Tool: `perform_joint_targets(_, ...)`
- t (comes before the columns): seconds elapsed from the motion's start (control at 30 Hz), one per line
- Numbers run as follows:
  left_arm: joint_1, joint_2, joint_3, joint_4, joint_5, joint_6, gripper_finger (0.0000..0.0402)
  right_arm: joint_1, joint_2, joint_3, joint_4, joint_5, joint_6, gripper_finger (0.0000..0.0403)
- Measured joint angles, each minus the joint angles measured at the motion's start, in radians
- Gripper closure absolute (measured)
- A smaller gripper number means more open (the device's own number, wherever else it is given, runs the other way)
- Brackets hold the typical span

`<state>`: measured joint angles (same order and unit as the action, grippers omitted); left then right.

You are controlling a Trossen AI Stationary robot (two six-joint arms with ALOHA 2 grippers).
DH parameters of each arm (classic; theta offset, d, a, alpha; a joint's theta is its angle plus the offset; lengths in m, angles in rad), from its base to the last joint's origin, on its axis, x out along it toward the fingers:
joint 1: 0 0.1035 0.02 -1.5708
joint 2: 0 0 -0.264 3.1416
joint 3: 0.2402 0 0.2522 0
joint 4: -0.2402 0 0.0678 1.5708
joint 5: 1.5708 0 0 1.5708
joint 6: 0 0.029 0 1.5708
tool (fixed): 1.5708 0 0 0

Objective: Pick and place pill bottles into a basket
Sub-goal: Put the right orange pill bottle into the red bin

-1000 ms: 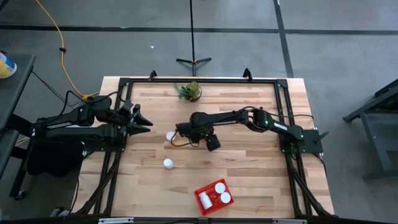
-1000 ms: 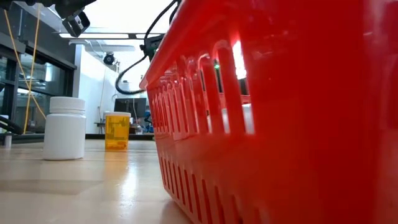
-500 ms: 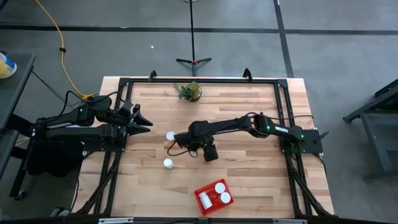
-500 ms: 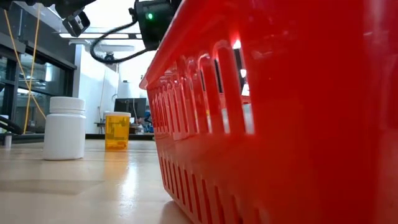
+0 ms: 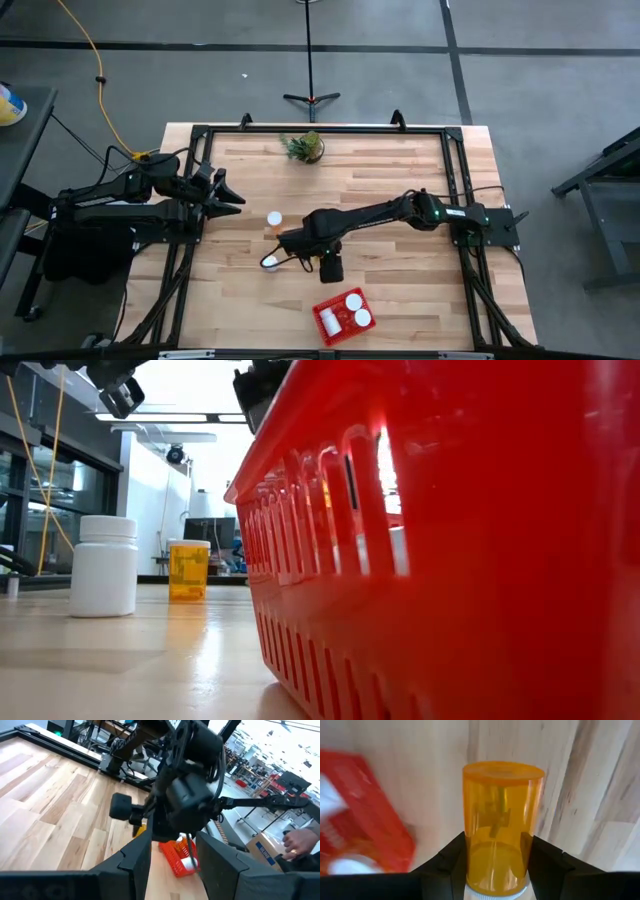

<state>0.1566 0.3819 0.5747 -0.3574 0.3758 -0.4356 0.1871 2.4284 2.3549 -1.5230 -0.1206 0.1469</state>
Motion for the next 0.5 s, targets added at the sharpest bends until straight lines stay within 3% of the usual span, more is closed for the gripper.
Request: perform_joint_targets(0.5,0.000,0.000,0.000,-0.018,0.000,0.012,0.0211,0.003,-0.028,0.001,0.311,-0.402,0.483,0.0246)
